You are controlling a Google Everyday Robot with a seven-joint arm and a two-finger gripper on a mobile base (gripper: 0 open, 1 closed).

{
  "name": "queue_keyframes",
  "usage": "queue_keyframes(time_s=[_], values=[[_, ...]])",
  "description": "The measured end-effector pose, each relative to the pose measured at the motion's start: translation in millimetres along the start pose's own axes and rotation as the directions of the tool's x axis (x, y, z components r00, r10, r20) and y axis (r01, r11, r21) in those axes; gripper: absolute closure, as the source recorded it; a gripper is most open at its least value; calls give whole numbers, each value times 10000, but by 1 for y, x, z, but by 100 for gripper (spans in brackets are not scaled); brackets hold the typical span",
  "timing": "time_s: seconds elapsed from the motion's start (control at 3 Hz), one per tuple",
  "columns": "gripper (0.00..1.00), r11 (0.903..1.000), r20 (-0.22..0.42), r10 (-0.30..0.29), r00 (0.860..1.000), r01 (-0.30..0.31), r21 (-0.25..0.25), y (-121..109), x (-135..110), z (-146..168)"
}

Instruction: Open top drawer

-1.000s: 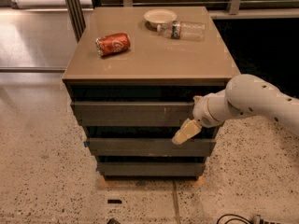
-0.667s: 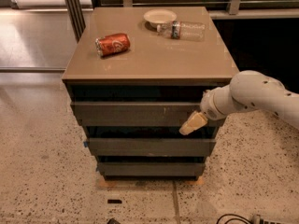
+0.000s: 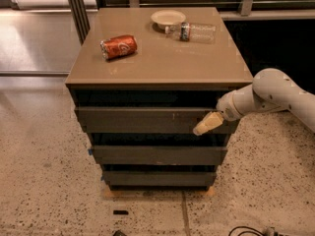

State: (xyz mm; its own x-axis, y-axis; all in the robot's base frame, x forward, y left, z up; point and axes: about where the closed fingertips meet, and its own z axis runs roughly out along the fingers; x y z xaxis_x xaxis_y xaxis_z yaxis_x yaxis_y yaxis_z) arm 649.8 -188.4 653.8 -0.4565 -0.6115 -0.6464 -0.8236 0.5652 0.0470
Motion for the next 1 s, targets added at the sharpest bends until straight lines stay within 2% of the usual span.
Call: queue_keyframes(time_s=[0.33, 0.67, 1.0], values=[[0, 10000, 4, 1, 10000, -1, -4, 0, -4, -4], [0, 9995, 228, 0, 9997, 7, -311, 3, -8, -4], [0, 9995, 228, 0, 9997, 7, -311, 3, -8, -4]])
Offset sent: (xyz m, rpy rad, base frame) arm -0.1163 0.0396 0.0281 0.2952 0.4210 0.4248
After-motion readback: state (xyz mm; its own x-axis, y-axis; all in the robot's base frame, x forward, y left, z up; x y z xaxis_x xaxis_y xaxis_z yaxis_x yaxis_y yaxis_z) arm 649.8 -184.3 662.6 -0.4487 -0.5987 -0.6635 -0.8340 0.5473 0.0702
